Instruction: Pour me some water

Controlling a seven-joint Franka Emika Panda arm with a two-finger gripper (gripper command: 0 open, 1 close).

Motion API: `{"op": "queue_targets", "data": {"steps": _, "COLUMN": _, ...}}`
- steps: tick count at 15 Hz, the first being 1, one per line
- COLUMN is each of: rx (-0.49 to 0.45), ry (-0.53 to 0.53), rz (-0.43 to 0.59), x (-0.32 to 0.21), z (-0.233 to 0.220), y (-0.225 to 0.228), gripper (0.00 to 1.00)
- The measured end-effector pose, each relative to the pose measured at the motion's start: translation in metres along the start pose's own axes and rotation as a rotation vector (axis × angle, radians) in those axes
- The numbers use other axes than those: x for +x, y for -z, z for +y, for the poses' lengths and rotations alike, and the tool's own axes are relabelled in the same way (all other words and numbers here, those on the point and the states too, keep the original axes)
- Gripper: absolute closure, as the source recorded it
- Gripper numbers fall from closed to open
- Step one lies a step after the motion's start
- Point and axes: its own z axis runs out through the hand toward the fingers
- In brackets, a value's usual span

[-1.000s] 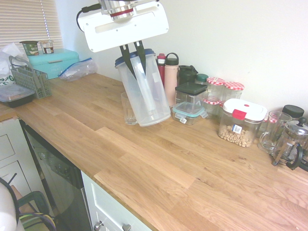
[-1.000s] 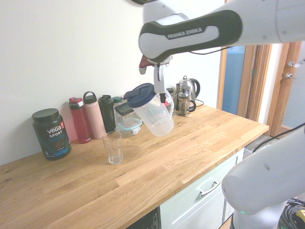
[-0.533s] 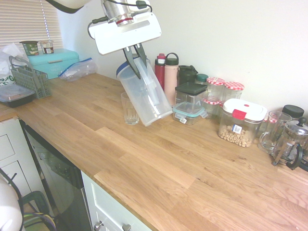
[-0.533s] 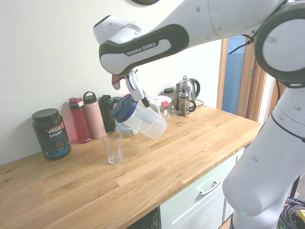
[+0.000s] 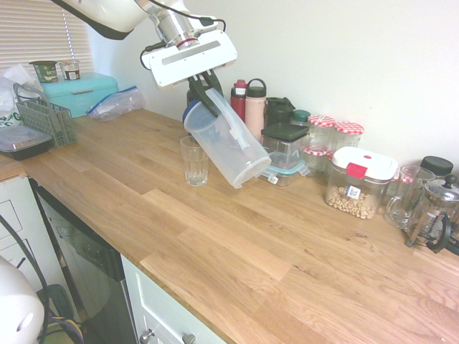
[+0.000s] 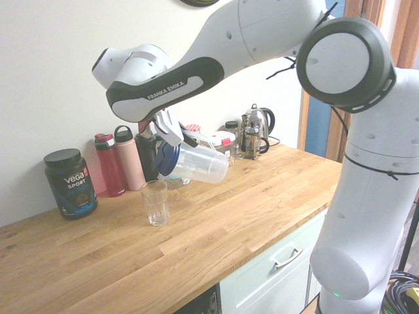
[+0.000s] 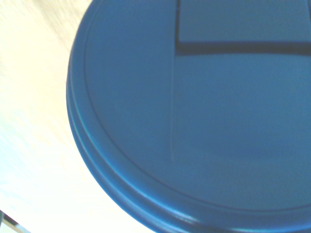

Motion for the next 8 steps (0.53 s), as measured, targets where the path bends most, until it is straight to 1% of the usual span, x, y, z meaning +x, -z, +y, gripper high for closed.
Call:
{"op": "queue_targets", "data": {"steps": 3, "rx": -0.052, "ry": 0.03, "rz": -0.027, "x": 0.01, "z": -0.012, "y": -0.006, "gripper": 1.0}}
{"op": "queue_targets", "data": {"steps": 8, "rx": -0.082, "ry": 0.039, "rz": -0.049, "x": 0.018, "z": -0.014, "y": -0.013, "gripper": 1.0}}
